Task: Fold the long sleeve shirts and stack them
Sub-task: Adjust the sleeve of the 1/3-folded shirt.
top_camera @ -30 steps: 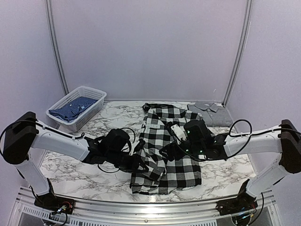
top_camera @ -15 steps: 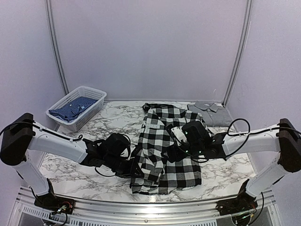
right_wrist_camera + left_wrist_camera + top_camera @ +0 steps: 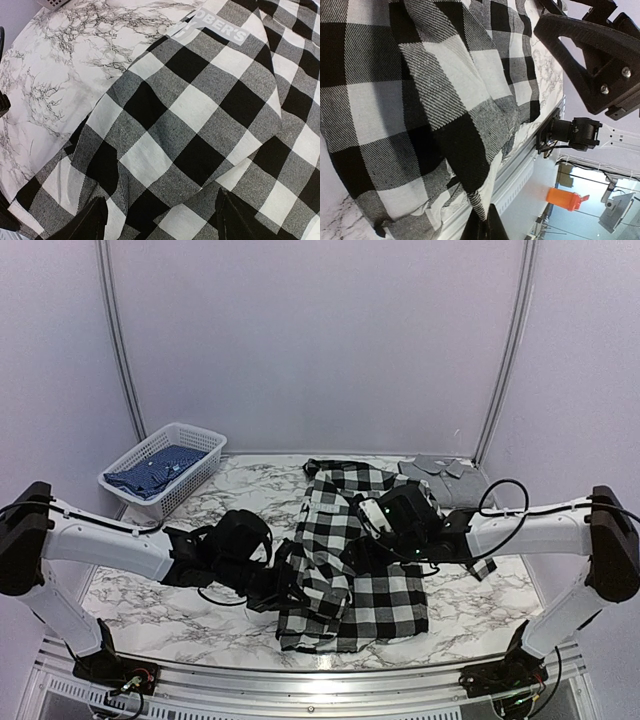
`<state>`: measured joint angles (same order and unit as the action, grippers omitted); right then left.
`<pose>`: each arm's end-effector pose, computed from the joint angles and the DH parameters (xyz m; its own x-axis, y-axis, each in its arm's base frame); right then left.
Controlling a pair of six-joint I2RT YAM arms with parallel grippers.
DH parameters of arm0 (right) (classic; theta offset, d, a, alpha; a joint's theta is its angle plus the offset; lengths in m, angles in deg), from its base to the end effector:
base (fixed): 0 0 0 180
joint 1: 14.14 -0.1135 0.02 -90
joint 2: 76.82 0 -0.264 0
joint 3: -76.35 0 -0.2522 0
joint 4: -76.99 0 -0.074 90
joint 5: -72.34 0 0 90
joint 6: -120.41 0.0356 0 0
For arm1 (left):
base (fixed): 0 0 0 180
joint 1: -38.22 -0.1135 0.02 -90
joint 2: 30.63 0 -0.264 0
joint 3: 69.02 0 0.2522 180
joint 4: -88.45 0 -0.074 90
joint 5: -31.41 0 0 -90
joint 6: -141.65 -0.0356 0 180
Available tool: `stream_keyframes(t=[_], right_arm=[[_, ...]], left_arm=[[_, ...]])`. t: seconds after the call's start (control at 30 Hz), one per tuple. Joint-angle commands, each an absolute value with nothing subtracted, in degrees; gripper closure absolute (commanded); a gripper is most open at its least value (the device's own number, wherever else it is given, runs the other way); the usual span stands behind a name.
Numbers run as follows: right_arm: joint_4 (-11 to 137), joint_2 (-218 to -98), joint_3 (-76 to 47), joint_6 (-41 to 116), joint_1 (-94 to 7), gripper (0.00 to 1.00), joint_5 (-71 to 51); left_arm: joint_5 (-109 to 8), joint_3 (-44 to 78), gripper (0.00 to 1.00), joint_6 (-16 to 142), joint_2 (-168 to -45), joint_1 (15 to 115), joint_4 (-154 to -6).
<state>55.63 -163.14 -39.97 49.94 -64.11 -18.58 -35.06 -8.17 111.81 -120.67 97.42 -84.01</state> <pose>0.2028 0.2406 0.2037 -0.6746 -0.2834 -0.6817 -0.5652 0.7923 0.2300 0.1546 -0.2871 0.1907 -0.9776 0.0868 -0.1917 0.2078 0.5424 -0.8140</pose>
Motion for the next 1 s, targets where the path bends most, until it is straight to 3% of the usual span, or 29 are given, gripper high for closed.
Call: stream_keyframes(t=[0.0, 0.07, 0.13, 0.2, 0.3, 0.57, 0.97], right_arm=[[53.1, -163.9, -36.7, 50.2, -64.2, 0.30, -18.3], [53.0, -163.8, -36.6, 49.9, -64.2, 0.30, -18.6], [52.8, -164.5, -36.1, 50.0, -64.2, 0.29, -18.6], [52.6, -165.8, -35.5, 50.5, -64.2, 0.30, -18.7], [54.0, -166.9, -35.4, 51.9, -63.9, 0.30, -20.1], [59.1, -174.8, -25.6, 50.8, -56.1, 0.43, -19.7], [59.8, -191.4, -4.3, 47.1, -52.9, 0.48, -19.3]], left_arm=[[-31.7, -11.2, 1.00, 120.8, -118.6, 96.3, -89.0], [-31.2, -12.3, 0.99, 121.9, -118.2, 95.4, -90.2], [-30.7, -12.6, 0.86, 122.0, -118.3, 94.8, -90.3], [-30.9, -13.2, 0.66, 121.7, -118.3, 94.7, -90.3], [-33.2, -13.0, 0.55, 118.3, -117.3, 94.1, -86.8], [-44.7, -3.0, 0.53, 99.0, -118.2, 87.3, -71.2], [-42.0, 21.7, 0.59, 87.7, -143.1, 73.7, -71.2]])
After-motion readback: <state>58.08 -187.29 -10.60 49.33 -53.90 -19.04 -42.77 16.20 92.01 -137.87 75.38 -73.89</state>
